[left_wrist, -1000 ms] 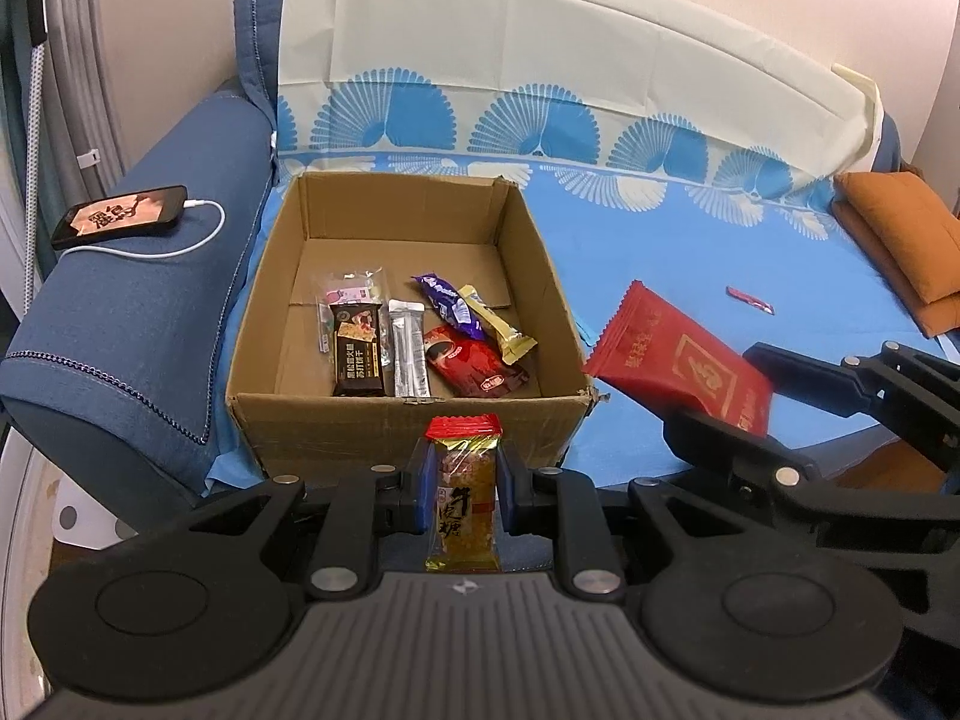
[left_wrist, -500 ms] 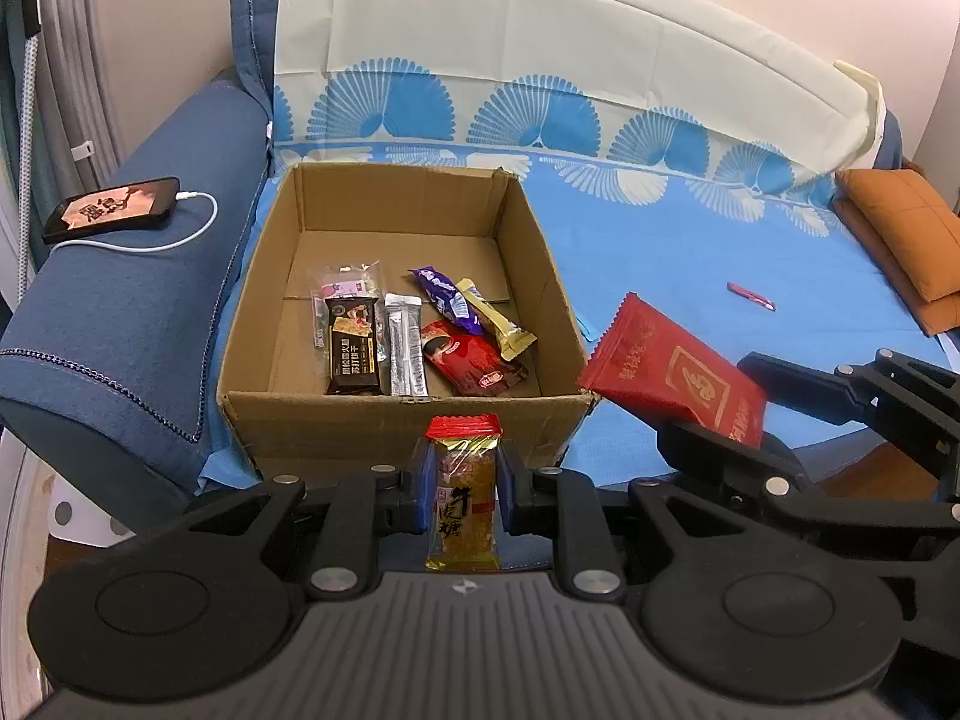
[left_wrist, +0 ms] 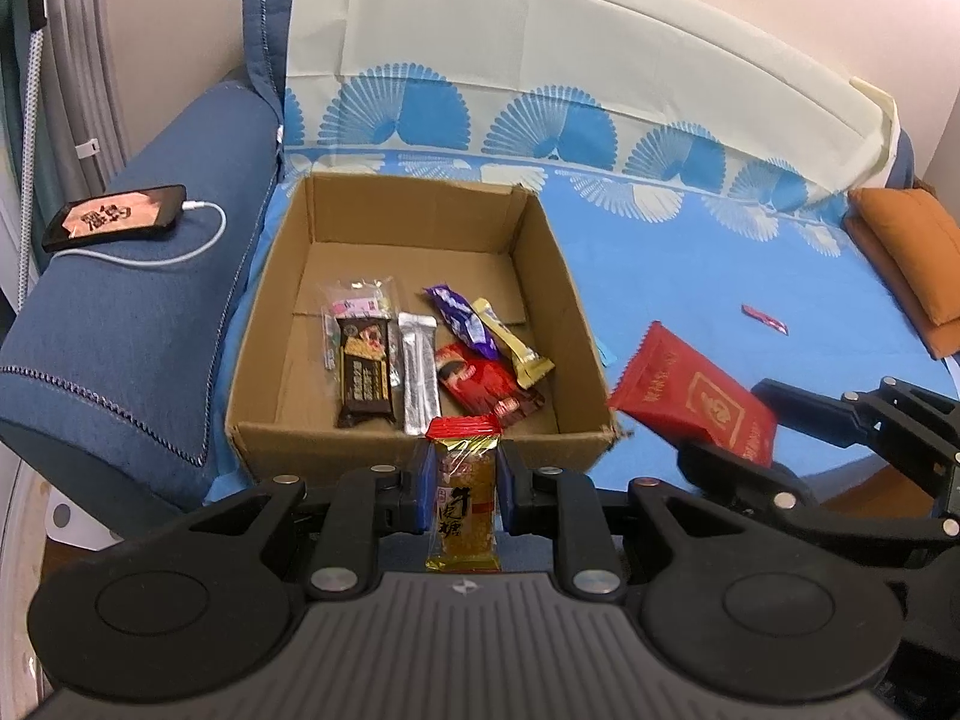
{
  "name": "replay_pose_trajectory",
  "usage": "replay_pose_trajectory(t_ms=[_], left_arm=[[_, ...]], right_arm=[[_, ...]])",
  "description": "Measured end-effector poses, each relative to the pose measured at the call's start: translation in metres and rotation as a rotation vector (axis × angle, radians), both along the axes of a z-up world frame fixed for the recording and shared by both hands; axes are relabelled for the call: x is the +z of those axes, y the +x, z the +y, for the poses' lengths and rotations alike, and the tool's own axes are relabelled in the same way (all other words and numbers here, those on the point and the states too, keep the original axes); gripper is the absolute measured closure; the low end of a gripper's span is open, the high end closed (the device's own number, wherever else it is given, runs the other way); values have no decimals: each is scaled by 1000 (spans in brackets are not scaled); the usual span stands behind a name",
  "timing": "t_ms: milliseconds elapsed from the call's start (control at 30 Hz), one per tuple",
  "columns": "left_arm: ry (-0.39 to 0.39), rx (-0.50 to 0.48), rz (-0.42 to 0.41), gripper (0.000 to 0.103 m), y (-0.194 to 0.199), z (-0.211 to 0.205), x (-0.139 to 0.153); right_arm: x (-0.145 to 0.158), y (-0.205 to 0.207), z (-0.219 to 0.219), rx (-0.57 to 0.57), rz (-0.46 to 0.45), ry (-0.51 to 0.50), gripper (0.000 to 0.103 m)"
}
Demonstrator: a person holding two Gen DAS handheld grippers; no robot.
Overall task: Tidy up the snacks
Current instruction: 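Carry the gold candy and red packet over the cardboard box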
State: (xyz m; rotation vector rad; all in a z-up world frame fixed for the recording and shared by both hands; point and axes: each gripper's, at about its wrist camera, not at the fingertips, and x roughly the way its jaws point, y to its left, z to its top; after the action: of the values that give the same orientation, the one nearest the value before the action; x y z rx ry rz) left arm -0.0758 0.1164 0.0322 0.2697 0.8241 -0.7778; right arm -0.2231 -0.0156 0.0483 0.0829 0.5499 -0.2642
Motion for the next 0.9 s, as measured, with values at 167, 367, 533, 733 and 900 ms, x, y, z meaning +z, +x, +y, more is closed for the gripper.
replay_pose_trajectory(t_ms=[167, 367, 533, 733, 900], left_arm=[[-11, 21, -10, 80, 18, -5, 6], [-13, 29, -20, 80, 39, -15, 8], [-12, 38, -26, 80, 59, -28, 8], [-18, 56, -31, 80, 88, -46, 8], [0, 70, -26, 80, 112, -63, 0]], right_arm=[[4, 12, -10, -21, -9, -1, 48], [2, 29, -17, -23, 4, 0, 48], [0, 49, -24, -16, 8, -2, 48], [-4, 76, -38, -10, 23, 11, 48], [-14, 102, -51, -17, 47, 29, 48]])
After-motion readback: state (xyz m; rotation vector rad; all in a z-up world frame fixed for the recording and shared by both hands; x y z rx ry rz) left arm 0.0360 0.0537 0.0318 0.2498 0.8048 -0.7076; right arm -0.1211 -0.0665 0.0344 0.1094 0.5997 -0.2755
